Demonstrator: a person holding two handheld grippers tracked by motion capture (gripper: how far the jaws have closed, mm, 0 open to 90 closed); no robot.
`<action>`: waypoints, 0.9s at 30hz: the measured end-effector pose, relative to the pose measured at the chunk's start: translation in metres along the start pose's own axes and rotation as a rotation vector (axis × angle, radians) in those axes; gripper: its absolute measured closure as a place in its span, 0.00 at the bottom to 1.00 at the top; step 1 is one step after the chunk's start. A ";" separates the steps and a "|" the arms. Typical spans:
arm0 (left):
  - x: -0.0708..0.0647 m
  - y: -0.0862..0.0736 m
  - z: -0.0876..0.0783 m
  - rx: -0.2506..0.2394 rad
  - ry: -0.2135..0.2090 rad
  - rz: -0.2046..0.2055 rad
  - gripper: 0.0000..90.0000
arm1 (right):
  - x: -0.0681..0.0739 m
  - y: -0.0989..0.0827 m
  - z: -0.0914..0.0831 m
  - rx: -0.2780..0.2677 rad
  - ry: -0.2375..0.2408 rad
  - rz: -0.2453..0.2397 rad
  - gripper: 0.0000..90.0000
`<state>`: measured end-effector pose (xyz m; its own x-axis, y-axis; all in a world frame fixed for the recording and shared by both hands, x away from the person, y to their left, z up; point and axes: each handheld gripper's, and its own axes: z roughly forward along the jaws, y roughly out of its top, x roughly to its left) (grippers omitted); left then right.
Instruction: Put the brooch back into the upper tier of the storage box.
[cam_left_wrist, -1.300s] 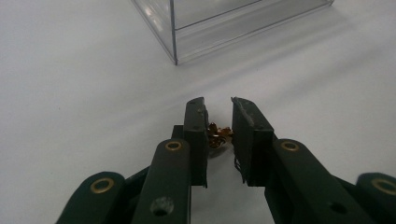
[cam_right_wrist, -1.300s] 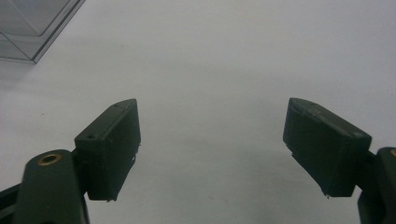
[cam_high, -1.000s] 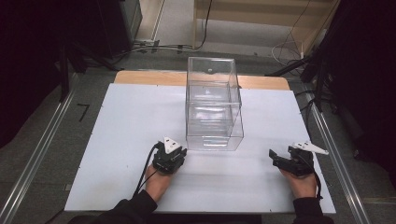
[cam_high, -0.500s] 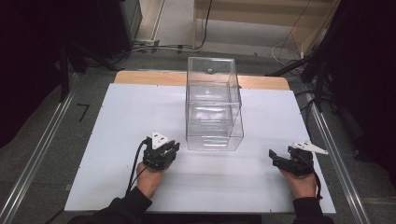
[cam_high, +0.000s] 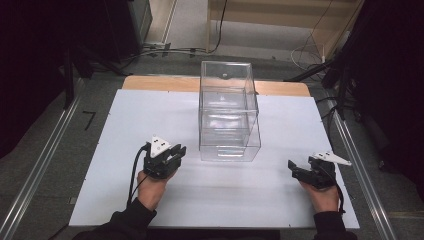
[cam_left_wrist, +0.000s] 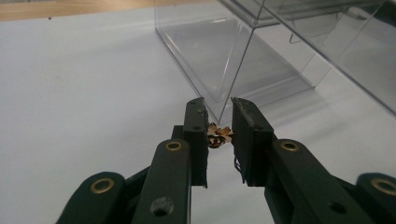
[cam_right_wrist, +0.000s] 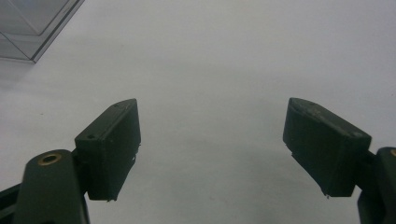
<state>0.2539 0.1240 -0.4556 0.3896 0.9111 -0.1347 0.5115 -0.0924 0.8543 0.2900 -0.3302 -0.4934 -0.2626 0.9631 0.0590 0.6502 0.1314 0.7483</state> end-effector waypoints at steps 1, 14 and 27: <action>0.000 0.001 -0.001 -0.002 0.000 -0.001 0.86 | 0.000 0.000 0.000 0.000 0.001 0.000 0.19; -0.004 0.013 -0.013 -0.040 -0.023 0.011 0.86 | 0.000 0.000 0.000 0.001 0.002 0.001 0.19; -0.003 0.024 -0.025 -0.084 -0.047 0.001 0.86 | 0.000 0.000 0.000 0.001 0.000 0.000 0.19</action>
<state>0.2461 0.1293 -0.4218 0.4262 0.8912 -0.1555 0.4459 -0.0574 0.8932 0.2899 -0.3298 -0.4934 -0.2627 0.9631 0.0586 0.6510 0.1321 0.7475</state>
